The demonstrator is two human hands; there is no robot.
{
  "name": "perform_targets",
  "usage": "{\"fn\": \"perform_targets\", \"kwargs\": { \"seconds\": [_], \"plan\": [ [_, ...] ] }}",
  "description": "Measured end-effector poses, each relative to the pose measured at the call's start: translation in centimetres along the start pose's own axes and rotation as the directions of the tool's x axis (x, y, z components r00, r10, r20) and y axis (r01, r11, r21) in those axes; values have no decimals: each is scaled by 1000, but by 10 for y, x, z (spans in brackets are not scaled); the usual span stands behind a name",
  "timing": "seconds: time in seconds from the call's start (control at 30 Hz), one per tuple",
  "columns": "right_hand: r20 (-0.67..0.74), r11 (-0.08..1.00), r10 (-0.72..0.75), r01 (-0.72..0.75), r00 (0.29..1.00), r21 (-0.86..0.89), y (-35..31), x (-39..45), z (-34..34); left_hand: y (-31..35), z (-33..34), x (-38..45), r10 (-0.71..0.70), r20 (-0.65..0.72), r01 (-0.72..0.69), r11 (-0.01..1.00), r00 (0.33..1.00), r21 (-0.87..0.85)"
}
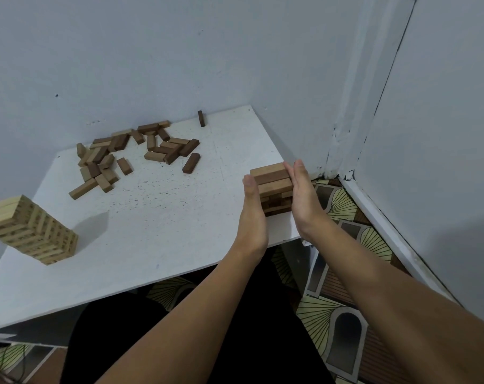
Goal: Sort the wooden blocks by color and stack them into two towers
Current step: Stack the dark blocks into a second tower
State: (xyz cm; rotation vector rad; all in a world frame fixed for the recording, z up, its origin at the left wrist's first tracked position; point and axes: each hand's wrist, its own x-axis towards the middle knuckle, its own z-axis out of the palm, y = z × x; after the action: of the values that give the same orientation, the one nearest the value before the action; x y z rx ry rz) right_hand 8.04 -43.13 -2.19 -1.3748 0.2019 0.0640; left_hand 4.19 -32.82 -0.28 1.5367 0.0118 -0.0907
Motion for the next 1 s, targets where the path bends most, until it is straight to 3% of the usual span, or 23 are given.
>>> {"fn": "perform_targets", "kwargs": {
  "seconds": [0.17,0.3,0.43,0.53,0.7,0.8,1.0],
  "plan": [
    [-5,999,-22,22,1000,43,-2,0,-3,0,-2,0,-50,0,50,999,999,3],
    [-39,998,-39,38,998,-44,-17,1,1,17,-13,5,-48,-64,47,999,997,-13],
    [-6,956,-139,133,990,-261,-51,18,9,25,-67,38,20,-216,33,970,976,242],
    [48,859,-190,190,981,-475,-78,37,24,35,-119,63,112,-241,1,906,964,424],
    [252,534,-148,292,956,-793,-91,68,83,41,-197,80,112,-289,99,774,951,625],
    [316,404,-30,301,948,-864,-80,75,129,36,-226,85,97,-300,134,736,949,663],
    [300,296,42,275,953,-915,-25,104,184,13,-254,108,69,-265,119,768,962,630]
  ]
}}
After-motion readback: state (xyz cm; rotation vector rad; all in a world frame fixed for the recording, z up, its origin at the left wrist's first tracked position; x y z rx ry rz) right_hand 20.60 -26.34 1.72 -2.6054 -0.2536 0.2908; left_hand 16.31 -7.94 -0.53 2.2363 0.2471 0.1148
